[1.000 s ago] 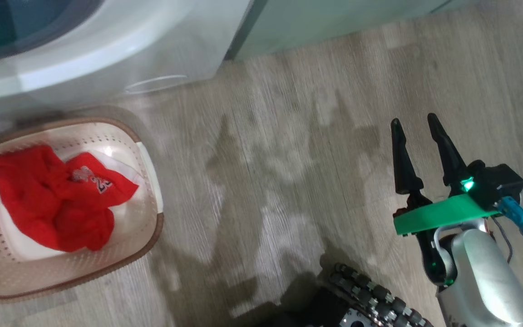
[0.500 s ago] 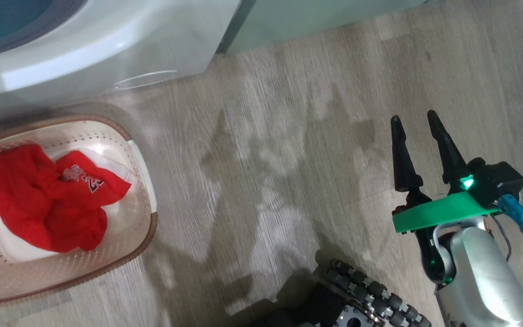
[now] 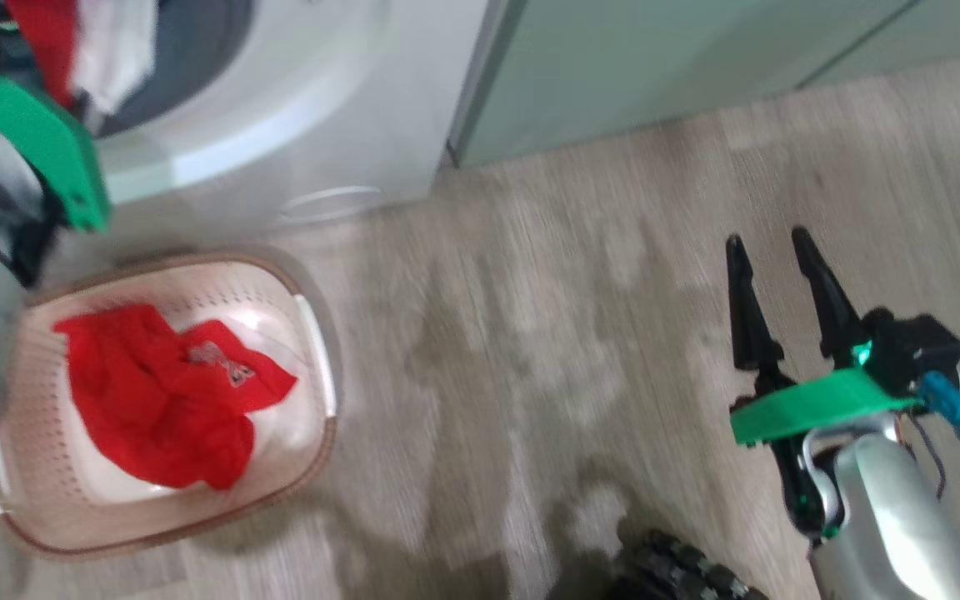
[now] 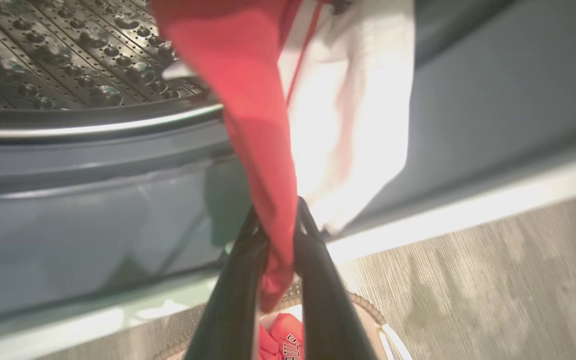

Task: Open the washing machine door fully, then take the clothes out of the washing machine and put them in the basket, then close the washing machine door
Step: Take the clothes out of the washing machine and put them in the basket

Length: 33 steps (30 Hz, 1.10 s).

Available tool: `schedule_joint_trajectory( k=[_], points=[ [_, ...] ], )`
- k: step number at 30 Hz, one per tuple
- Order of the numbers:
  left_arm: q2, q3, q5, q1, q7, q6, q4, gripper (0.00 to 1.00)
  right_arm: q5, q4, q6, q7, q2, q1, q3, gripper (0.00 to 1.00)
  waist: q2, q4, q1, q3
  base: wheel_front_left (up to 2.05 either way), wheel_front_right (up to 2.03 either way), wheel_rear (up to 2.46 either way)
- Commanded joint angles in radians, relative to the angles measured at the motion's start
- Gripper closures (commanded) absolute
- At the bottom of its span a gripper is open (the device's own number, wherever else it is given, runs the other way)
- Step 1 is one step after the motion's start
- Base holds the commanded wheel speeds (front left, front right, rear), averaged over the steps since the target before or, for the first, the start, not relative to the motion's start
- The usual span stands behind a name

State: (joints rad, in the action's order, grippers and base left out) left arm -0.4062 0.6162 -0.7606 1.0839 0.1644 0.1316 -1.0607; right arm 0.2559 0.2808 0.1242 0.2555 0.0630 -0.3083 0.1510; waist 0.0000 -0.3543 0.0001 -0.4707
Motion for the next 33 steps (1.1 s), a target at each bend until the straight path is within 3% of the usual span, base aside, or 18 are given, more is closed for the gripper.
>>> schedule_joint_trajectory(
  k=[1,9,17,25,33],
  points=[
    [-0.030,-0.010,-0.011,-0.003,-0.020,-0.001,0.020,1.00,0.003,-0.019,0.007,0.006,0.015,0.037,0.012,0.00,0.0000,0.042,-0.0001,0.060,0.00,0.00,0.00],
    [0.040,0.063,-0.025,-0.197,-0.140,-0.001,0.035,1.00,0.016,0.006,0.007,0.006,0.036,0.101,0.009,0.00,0.0000,0.128,-0.0001,0.211,0.00,0.00,0.00],
    [0.096,0.116,-0.039,-0.381,-0.191,-0.007,0.049,1.00,0.023,0.018,0.007,0.006,0.049,0.137,0.018,0.00,0.0000,0.200,-0.0001,0.295,0.00,0.00,0.00],
    [0.151,0.166,-0.034,-0.508,-0.165,-0.021,-0.011,1.00,0.028,0.017,0.007,0.006,0.057,0.148,0.024,0.00,0.0000,0.236,-0.0001,0.301,0.00,0.00,0.00],
    [0.183,0.175,-0.060,-0.552,-0.127,-0.013,-0.094,1.00,0.029,0.011,0.007,0.006,0.064,0.124,0.032,0.00,0.0000,0.225,-0.0001,0.251,0.00,0.00,0.00]
  ],
)
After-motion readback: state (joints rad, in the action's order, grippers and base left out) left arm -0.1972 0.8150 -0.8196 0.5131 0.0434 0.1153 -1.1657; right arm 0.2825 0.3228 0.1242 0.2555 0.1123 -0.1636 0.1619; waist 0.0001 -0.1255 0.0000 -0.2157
